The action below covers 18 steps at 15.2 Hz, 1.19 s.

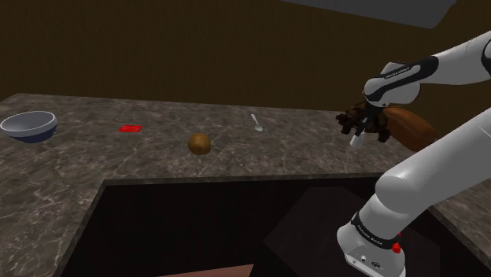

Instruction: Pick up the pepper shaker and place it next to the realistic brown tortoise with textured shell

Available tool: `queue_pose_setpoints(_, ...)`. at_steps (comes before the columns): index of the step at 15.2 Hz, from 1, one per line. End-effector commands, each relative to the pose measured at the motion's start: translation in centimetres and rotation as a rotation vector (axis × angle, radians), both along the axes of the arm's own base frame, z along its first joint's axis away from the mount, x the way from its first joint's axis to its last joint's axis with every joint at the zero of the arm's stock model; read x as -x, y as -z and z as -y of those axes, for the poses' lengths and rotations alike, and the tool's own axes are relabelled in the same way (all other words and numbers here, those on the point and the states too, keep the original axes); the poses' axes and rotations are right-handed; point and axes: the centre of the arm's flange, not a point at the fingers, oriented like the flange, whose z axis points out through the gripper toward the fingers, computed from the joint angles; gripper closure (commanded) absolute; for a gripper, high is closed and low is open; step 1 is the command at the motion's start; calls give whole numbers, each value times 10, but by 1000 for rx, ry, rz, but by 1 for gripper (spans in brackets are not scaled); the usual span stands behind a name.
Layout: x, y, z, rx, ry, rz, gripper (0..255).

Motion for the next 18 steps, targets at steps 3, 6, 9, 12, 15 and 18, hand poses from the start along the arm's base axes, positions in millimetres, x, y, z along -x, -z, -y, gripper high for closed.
queue_pose_setpoints(3,-1,12,1,1,0,0,255)
queue_pose_setpoints(6,-1,12,1,1,0,1,255)
queue_pose_setpoints(9,-1,12,1,1,0,1,255)
queue_pose_setpoints(12,-1,12,1,1,0,1,0)
queue_pose_setpoints(15,-1,12,1,1,0,1,0)
queue_pose_setpoints(18,0,-27,-3,1,0,1,0)
